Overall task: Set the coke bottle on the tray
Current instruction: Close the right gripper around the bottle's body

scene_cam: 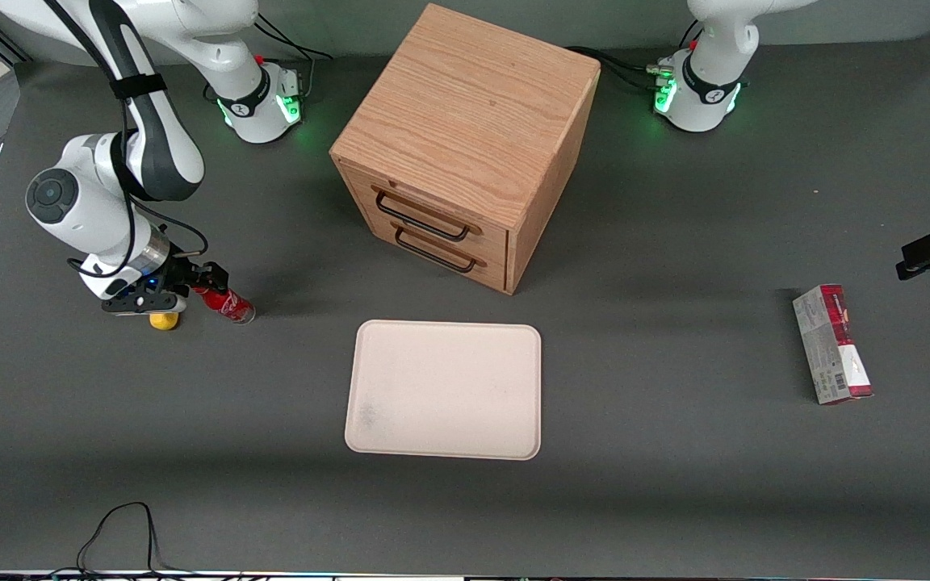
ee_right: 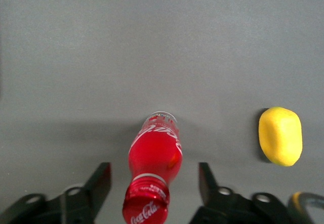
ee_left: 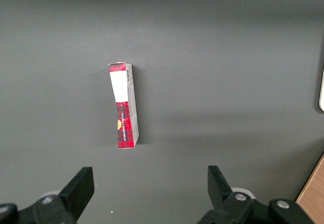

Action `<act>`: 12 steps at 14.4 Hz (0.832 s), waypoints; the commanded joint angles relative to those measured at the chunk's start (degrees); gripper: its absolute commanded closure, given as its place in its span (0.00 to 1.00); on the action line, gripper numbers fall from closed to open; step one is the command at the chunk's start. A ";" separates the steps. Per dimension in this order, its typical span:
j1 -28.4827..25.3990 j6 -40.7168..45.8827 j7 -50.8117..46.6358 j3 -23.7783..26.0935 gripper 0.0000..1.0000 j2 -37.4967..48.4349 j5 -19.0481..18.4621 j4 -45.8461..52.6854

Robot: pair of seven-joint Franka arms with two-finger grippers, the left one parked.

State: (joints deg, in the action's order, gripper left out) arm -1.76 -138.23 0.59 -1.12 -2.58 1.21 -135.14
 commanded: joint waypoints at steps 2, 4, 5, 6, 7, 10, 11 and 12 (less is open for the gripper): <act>0.36 -0.90 1.70 -0.02 1.00 -0.41 2.21 0.32; 0.45 -0.90 1.70 -0.02 1.00 -0.49 3.44 0.67; 0.45 -0.46 1.61 0.07 1.00 -0.41 3.53 1.37; 0.36 -0.20 1.61 0.24 1.00 -0.15 3.53 2.24; 0.36 1.37 1.44 0.51 1.00 0.29 3.53 3.64; 0.53 14.35 0.73 0.68 1.00 0.03 2.83 14.87; 0.62 18.22 0.73 0.77 1.00 -0.23 2.74 18.74; 0.62 21.48 0.73 0.77 1.00 -0.40 2.66 22.69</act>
State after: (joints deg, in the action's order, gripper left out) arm -1.67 -124.07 0.58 -0.85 -2.54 2.91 -121.13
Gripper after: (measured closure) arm 0.661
